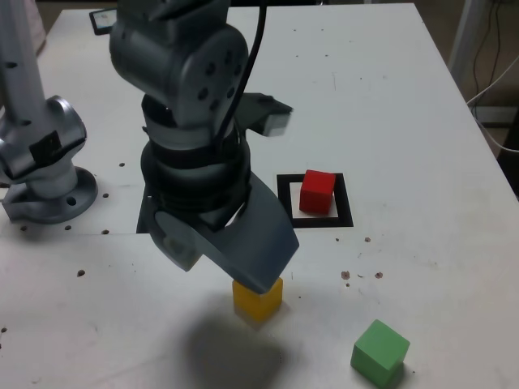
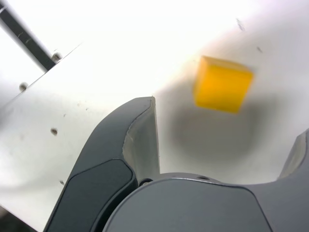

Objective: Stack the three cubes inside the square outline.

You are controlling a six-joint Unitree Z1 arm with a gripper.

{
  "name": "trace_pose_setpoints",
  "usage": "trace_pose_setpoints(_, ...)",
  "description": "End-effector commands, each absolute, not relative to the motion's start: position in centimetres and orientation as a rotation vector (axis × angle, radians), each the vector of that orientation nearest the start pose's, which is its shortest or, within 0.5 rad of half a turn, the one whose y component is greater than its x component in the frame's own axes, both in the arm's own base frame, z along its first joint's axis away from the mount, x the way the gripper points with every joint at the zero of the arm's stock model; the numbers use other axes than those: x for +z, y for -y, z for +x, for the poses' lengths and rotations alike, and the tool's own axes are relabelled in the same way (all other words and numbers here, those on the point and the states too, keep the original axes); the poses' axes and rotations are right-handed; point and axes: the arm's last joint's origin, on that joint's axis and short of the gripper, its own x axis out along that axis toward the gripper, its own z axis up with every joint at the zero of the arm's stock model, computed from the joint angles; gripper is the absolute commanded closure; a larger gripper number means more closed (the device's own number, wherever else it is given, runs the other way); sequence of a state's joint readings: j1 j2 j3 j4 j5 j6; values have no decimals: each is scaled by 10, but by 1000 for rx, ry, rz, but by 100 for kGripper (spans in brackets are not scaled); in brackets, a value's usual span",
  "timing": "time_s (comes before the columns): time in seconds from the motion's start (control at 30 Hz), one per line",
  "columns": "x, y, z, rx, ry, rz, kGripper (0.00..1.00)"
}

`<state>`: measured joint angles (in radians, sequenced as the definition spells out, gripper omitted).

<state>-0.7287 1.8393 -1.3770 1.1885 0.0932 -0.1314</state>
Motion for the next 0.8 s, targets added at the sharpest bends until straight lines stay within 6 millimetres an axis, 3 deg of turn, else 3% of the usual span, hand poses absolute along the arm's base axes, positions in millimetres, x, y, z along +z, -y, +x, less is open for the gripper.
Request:
trace_pose_setpoints(0.0, 276, 200, 232, -435, -1551, 617, 2)
trace_pose_setpoints(0.3, 249, 208, 246, -496, -1615, 734, 5)
trace_pose_setpoints(0.77, 213, 214, 272, -511, -1686, 744, 14)
